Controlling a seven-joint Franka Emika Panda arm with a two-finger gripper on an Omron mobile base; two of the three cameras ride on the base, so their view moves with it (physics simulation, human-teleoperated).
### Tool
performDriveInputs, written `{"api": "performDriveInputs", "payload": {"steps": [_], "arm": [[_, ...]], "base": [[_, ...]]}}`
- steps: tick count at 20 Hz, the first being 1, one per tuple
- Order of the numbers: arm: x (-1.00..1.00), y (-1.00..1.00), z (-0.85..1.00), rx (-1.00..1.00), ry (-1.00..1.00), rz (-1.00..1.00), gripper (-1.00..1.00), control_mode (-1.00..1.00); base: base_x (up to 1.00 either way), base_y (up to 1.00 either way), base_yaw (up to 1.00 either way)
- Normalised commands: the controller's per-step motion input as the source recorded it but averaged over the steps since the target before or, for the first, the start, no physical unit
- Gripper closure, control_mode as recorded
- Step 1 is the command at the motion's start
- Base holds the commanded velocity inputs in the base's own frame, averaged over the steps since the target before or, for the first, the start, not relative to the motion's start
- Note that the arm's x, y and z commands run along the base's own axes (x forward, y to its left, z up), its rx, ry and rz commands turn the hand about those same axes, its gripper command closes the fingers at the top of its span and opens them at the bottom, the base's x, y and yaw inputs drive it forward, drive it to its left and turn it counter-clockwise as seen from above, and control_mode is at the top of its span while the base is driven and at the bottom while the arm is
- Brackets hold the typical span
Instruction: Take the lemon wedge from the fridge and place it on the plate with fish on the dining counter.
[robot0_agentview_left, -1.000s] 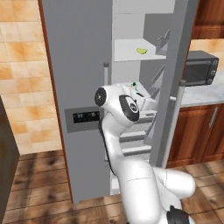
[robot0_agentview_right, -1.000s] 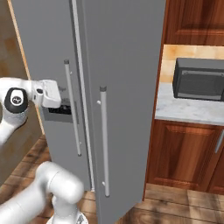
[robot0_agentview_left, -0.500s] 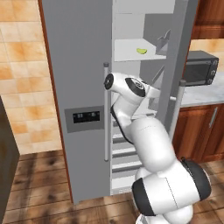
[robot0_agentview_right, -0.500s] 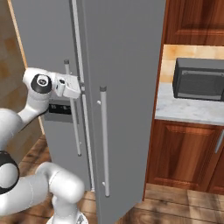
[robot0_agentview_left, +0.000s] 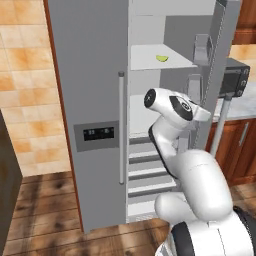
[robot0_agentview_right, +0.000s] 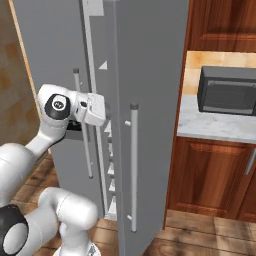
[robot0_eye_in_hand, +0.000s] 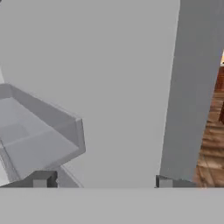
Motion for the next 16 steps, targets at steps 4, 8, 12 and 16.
{"api": "performDriveInputs", "payload": {"steps": [4, 8, 12, 16], "arm": [[-0.61, -1.00, -0.37, 0.00, 0.00, -0.12, -1.00, -1.00], [-0.14, -1.00, -0.30, 0.00, 0.00, -0.16, -1.00, -1.00], [-0.07, -1.00, -0.01, 0.03, -0.05, -0.04, -1.00, -1.00], [0.00, -0.86, 0.00, 0.15, 0.00, 0.08, -1.00, -1.00]], "base": [[0.00, 0.00, 0.00], [0.00, 0.00, 0.00], [0.00, 0.00, 0.00], [0.00, 0.00, 0.00]]}}
